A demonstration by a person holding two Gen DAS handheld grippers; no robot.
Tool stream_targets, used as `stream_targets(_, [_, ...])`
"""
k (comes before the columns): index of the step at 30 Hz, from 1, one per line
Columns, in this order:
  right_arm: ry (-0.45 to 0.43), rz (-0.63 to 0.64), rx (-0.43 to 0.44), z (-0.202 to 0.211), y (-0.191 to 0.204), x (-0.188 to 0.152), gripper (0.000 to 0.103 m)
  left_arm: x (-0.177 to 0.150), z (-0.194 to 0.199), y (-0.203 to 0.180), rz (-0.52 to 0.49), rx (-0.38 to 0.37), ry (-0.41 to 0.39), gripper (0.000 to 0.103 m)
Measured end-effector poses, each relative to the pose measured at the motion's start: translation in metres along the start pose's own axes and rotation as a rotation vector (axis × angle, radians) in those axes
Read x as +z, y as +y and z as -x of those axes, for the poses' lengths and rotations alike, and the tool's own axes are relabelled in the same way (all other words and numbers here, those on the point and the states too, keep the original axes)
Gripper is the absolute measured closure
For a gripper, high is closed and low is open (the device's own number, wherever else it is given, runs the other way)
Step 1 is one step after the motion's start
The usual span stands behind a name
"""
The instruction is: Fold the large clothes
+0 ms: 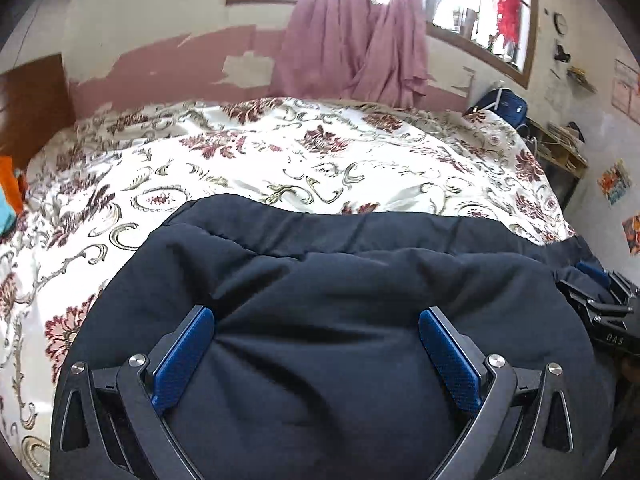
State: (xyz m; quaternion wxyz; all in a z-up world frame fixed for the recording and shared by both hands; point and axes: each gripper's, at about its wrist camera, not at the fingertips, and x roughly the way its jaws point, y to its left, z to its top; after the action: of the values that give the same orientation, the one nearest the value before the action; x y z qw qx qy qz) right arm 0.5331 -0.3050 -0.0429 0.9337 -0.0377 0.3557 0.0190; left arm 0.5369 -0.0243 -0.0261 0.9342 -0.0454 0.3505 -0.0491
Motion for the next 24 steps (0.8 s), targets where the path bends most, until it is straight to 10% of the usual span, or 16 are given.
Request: stream_targets(24, [0.063,-0.12,0.118,-0.053,-0.015,-0.016,0.012,-0.007,-0.041,0.002,0.032,-0.089,-0.004,0.0])
